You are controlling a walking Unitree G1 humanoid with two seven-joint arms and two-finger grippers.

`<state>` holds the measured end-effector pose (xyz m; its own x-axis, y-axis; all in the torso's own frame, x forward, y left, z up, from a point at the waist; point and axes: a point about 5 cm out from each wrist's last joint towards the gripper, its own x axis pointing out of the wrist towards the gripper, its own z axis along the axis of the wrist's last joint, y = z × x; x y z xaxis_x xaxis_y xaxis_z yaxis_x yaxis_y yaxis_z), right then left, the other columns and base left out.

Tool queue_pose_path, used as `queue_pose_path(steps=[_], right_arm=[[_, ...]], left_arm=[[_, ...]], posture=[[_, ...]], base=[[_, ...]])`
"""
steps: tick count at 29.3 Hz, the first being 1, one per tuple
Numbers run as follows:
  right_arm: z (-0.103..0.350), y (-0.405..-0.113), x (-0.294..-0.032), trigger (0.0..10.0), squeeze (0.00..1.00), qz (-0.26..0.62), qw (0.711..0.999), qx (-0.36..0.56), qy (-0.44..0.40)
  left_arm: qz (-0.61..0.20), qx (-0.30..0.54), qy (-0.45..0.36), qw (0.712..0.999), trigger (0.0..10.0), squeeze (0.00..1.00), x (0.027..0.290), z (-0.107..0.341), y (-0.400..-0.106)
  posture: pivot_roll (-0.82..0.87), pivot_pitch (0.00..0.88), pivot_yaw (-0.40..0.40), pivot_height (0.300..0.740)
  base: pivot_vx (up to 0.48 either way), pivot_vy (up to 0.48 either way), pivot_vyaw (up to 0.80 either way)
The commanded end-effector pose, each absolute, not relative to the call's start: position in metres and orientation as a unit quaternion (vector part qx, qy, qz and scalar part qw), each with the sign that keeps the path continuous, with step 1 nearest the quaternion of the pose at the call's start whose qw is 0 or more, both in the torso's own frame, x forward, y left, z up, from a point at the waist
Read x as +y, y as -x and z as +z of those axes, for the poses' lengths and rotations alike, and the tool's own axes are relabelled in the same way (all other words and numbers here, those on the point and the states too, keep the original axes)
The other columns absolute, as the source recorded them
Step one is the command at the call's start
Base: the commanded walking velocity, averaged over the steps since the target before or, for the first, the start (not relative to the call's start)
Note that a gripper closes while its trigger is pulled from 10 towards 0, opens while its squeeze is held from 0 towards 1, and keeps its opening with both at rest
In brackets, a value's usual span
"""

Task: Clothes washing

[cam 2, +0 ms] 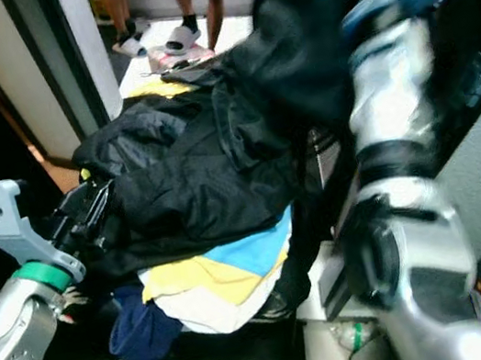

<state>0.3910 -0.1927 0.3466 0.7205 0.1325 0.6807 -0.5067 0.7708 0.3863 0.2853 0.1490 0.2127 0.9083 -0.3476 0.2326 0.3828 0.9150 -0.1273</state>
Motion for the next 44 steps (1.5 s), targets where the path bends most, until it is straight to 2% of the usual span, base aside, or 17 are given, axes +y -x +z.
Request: queue_pose_path(steps=[1,4,7,14,15,16,17,21,28,44], right_arm=[[0.351,-0.382,-0.176,0.0,0.00,0.233,0.875,-0.339,-0.255],[0.318,-0.375,-0.153,0.0,0.00,0.265,0.887,-0.300,-0.232],[0.304,-0.368,-0.144,0.0,0.00,0.266,0.888,-0.287,-0.241],[0.294,-0.354,-0.142,0.0,0.00,0.217,0.885,-0.288,-0.295],[0.286,-0.350,-0.141,4.0,0.00,0.201,0.894,-0.278,-0.287],[0.286,-0.350,-0.141,4.0,0.00,0.201,0.894,-0.278,-0.287],[0.267,-0.343,-0.137,10.0,0.00,0.185,0.910,-0.249,-0.274],[0.254,-0.335,-0.132,10.0,0.00,0.180,0.915,-0.228,-0.280],[0.251,-0.328,-0.126,10.0,0.00,0.178,0.918,-0.217,-0.280],[0.255,-0.330,-0.142,10.0,0.00,0.149,0.922,-0.221,-0.282]], left_arm=[[-0.191,-0.096,0.084,0.973,10.0,0.00,0.150,0.208,-0.285],[-0.203,-0.098,0.082,0.971,10.0,0.00,0.148,0.209,-0.282],[-0.207,-0.099,0.082,0.970,10.0,0.00,0.148,0.210,-0.280],[-0.208,-0.103,0.083,0.969,10.0,0.00,0.149,0.212,-0.278],[-0.208,-0.104,0.082,0.969,10.0,0.00,0.150,0.212,-0.278],[-0.208,-0.104,0.082,0.969,10.0,0.00,0.150,0.212,-0.278],[-0.209,-0.111,0.076,0.969,10.0,0.00,0.150,0.216,-0.276],[-0.216,-0.116,0.073,0.967,10.0,0.00,0.150,0.218,-0.274],[-0.223,-0.120,0.074,0.965,10.0,0.00,0.149,0.220,-0.273],[-0.227,-0.118,0.071,0.964,10.0,0.00,0.148,0.221,-0.272]], posture=[[0.07,0.017,0.064,0.740],[0.07,0.019,0.061,0.740],[0.07,0.019,0.061,0.740],[0.07,0.019,0.062,0.740],[0.07,0.014,0.061,0.740],[0.07,0.014,0.061,0.740],[0.07,0.008,0.058,0.740],[0.07,0.005,0.058,0.740],[0.07,0.000,0.060,0.740],[0.07,0.000,0.057,0.740]], base=[[0.000,0.000,0.00],[0.000,0.000,0.00],[0.000,0.000,0.00],[0.000,0.000,0.00],[0.000,0.000,0.00],[0.000,0.000,0.00],[0.000,0.000,0.00],[0.000,0.000,-0.12],[0.000,0.000,-0.80],[0.000,0.000,-0.80]])
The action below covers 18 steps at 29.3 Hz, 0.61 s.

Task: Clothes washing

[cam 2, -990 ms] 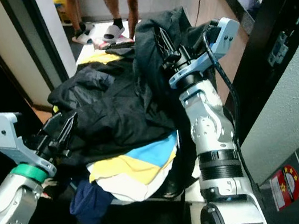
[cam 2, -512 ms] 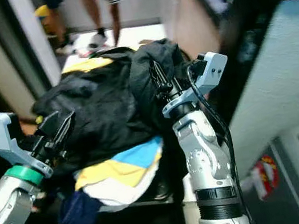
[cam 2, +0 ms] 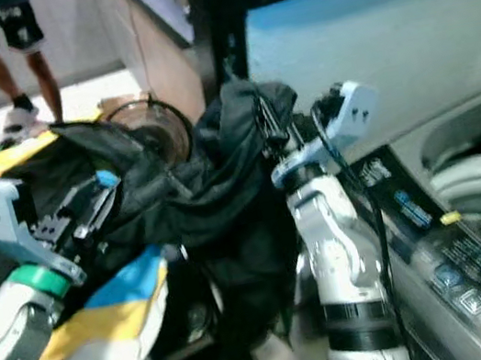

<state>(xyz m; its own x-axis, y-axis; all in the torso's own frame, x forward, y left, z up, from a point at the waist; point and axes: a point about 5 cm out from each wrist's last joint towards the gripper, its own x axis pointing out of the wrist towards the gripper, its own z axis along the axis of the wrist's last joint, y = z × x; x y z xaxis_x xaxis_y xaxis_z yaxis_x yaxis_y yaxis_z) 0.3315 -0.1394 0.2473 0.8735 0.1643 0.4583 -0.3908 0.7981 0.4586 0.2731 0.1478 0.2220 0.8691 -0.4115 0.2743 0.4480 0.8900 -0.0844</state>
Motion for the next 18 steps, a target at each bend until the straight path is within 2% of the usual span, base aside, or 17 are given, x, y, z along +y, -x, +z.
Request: queue_pose_path(steps=[1,13,14,15,16,18], right_arm=[[0.255,-0.330,-0.142,10.0,0.00,0.149,0.922,-0.221,-0.282],[0.281,-0.339,-0.143,10.0,0.00,0.157,0.914,-0.246,-0.282],[0.305,-0.348,-0.144,10.0,0.00,0.166,0.907,-0.273,-0.275],[0.305,-0.348,-0.144,10.0,0.00,0.166,0.907,-0.273,-0.275],[0.327,-0.356,-0.147,10.0,0.00,0.171,0.900,-0.297,-0.268],[0.342,-0.361,-0.150,10.0,0.00,0.174,0.895,-0.314,-0.267]], left_arm=[[-0.227,-0.118,0.071,0.964,10.0,0.00,0.148,0.221,-0.272],[-0.228,-0.120,0.071,0.964,10.0,0.00,0.148,0.223,-0.273],[-0.228,-0.121,0.071,0.964,10.0,0.00,0.148,0.223,-0.274],[-0.228,-0.121,0.071,0.964,10.0,0.00,0.148,0.223,-0.274],[-0.227,-0.122,0.072,0.963,10.0,0.00,0.147,0.224,-0.274],[-0.225,-0.124,0.073,0.964,10.0,0.00,0.147,0.224,-0.274]], posture=[[0.07,0.000,0.057,0.740],[0.08,0.008,0.066,0.740],[0.07,0.007,0.064,0.740],[0.07,0.007,0.064,0.740],[0.08,0.004,0.051,0.740],[0.08,0.004,0.051,0.740]], base=[[0.000,0.000,-0.80],[0.000,0.000,-0.80],[0.000,0.000,-0.80],[0.000,0.000,-0.80],[0.000,0.000,-0.80],[0.000,0.000,-0.80]])
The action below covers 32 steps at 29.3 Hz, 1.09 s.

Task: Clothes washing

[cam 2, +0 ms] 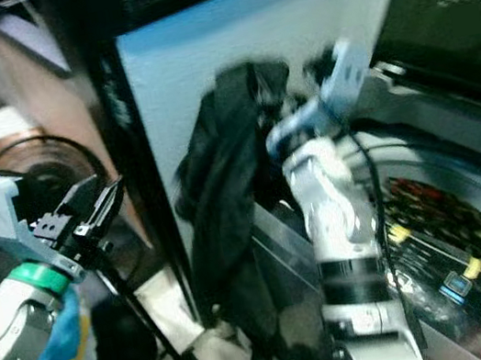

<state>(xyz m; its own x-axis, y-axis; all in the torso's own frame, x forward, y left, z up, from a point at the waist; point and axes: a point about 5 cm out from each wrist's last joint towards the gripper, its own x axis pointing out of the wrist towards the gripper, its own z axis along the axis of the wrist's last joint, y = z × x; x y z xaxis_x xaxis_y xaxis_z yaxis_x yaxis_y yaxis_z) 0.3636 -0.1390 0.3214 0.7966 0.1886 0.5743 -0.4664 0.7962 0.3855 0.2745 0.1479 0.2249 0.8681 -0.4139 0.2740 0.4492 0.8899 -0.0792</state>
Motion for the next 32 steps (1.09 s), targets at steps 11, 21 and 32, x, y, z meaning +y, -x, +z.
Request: queue_pose_path(steps=[11,21,32], right_arm=[[0.498,-0.333,-0.189,10.0,0.00,0.123,0.814,-0.519,-0.230],[0.523,-0.336,-0.206,10.0,0.00,0.052,0.845,-0.517,-0.125],[0.444,-0.386,-0.199,10.0,0.00,0.031,0.914,-0.383,-0.128]], left_arm=[[-0.219,-0.131,0.073,0.964,10.0,0.00,0.149,0.227,-0.278],[-0.215,-0.126,0.071,0.966,10.0,0.00,0.149,0.225,-0.276],[-0.221,-0.121,0.064,0.966,10.0,0.00,0.149,0.225,-0.274]], posture=[[0.08,0.000,0.056,0.740],[0.08,0.010,0.051,0.740],[0.09,0.017,0.056,0.740]], base=[[0.000,0.000,-0.80],[0.000,0.000,-0.80],[0.000,0.000,-0.61]])
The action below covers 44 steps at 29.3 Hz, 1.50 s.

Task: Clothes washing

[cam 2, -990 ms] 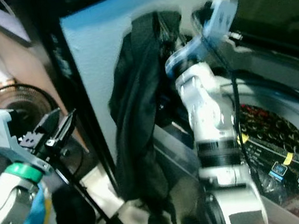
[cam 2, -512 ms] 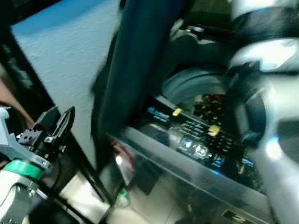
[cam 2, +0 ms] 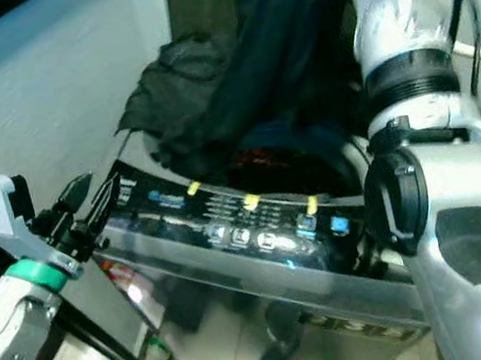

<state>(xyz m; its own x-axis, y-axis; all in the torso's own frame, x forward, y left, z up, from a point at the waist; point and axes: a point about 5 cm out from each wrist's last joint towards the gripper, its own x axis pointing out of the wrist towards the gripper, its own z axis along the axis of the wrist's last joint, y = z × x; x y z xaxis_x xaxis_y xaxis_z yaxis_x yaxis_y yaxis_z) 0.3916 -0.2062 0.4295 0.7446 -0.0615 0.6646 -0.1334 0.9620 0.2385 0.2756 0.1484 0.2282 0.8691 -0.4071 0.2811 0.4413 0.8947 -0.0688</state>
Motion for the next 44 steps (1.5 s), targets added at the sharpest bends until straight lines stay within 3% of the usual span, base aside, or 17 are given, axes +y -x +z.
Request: queue_pose_path(steps=[1,8,13,18,35,44], right_arm=[[0.433,-0.390,-0.197,10.0,0.00,0.035,0.918,-0.370,-0.135],[0.401,-0.398,-0.184,10.0,0.00,0.068,0.925,-0.336,-0.162],[0.341,-0.399,-0.150,10.0,0.00,0.128,0.939,-0.271,-0.167],[0.322,-0.395,-0.137,10.0,0.00,0.142,0.942,-0.254,-0.171],[0.326,-0.381,-0.121,10.0,0.00,0.175,0.931,-0.254,-0.193],[0.334,-0.382,-0.103,10.0,0.00,0.212,0.931,-0.242,-0.174]], left_arm=[[-0.221,-0.120,0.063,0.966,10.0,0.00,0.149,0.225,-0.274],[-0.218,-0.117,0.061,0.967,10.0,0.00,0.151,0.225,-0.273],[-0.196,-0.113,0.053,0.973,10.0,0.00,0.156,0.224,-0.274],[-0.193,-0.115,0.056,0.973,10.0,0.00,0.158,0.224,-0.275],[-0.192,-0.121,0.065,0.972,10.0,0.00,0.158,0.226,-0.271],[-0.181,-0.124,0.062,0.974,10.0,0.00,0.159,0.225,-0.271]], posture=[[0.10,0.019,0.060,0.740],[0.10,0.022,0.060,0.740],[0.10,0.024,0.061,0.740],[0.10,0.024,0.058,0.740],[0.11,0.010,0.041,0.740],[0.11,0.016,0.024,0.740]], base=[[0.000,0.000,0.00],[0.000,0.000,0.00],[0.000,0.000,0.00],[0.000,0.000,0.00],[0.000,0.397,-0.71],[0.000,0.000,0.00]])
